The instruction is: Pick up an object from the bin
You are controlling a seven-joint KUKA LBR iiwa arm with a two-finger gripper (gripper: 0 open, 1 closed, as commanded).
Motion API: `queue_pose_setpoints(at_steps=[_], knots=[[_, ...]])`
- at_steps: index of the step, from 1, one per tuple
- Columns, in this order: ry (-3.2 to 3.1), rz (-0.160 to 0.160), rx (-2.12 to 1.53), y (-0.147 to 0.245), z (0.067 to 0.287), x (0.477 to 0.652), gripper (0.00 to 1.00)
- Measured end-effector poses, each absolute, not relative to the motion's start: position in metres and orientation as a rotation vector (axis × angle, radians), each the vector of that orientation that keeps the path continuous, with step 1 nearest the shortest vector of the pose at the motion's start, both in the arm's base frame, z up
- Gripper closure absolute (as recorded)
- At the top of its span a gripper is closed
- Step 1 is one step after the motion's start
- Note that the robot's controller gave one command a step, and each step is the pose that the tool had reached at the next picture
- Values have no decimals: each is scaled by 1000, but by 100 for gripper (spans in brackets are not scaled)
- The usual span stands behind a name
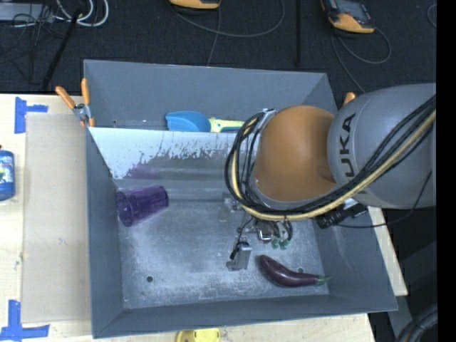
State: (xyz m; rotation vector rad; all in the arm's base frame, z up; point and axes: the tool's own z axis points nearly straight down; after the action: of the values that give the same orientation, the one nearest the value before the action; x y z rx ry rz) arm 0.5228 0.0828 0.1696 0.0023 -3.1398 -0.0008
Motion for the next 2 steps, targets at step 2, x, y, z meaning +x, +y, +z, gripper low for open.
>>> queue_pose_setpoints(at_steps=[2], knots=[[-3140,1,74,26,143,513,0]])
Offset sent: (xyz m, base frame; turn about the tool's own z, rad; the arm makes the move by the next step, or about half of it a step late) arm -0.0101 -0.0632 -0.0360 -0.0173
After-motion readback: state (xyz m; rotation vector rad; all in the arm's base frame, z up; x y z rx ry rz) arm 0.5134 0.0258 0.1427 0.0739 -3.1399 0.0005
